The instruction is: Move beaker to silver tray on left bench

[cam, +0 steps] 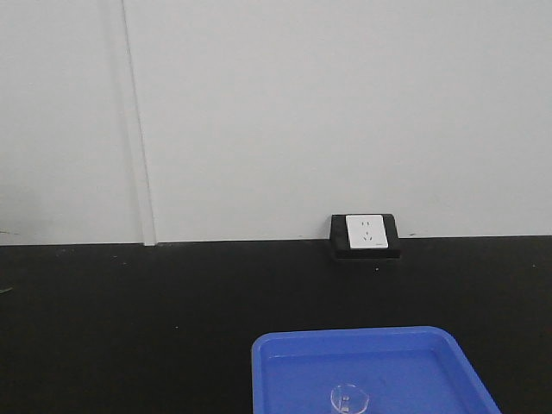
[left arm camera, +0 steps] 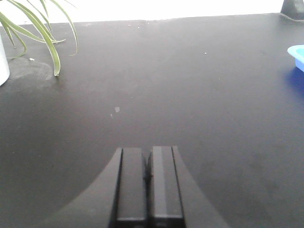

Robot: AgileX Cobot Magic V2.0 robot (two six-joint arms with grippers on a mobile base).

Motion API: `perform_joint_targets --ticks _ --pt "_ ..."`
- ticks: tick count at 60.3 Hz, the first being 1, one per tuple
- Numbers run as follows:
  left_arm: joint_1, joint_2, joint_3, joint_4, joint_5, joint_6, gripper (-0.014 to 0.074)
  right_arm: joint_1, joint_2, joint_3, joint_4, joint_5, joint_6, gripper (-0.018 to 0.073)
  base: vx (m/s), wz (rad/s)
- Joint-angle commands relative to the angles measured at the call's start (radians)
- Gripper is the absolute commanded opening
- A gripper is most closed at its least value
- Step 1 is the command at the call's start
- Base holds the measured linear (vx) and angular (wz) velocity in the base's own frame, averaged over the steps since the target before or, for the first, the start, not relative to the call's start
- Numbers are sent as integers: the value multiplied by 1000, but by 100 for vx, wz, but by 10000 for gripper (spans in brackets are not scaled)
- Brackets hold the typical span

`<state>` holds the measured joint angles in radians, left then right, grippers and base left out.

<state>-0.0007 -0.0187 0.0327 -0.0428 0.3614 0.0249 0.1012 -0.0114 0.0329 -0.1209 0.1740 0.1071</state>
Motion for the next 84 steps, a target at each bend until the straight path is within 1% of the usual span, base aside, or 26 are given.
perform_joint_targets --ticks 1,66,69,72,80,84 --pt "-3 -6 20 -8 -79 -1 1 -3 -11 4 -6 -78 -1 -11 0 0" --pt "-3 -6 20 -8 -79 -1 1 -3 -11 4 -6 -92 -1 -11 0 0" --pt "-3 -6 20 -8 -79 -1 1 -3 -11 4 -6 -112 -1 -11 0 0" --pt "-3 -6 20 -8 -79 -1 1 -3 -11 4 -5 -161 -1 -11 0 0" --pt "-3 -6 20 -8 -79 -1 1 -3 -11 2 1 -360 4 -11 0 0" --pt "-3 -6 20 -8 -79 -1 1 -3 -11 -5 -4 -429 3 -11 0 0"
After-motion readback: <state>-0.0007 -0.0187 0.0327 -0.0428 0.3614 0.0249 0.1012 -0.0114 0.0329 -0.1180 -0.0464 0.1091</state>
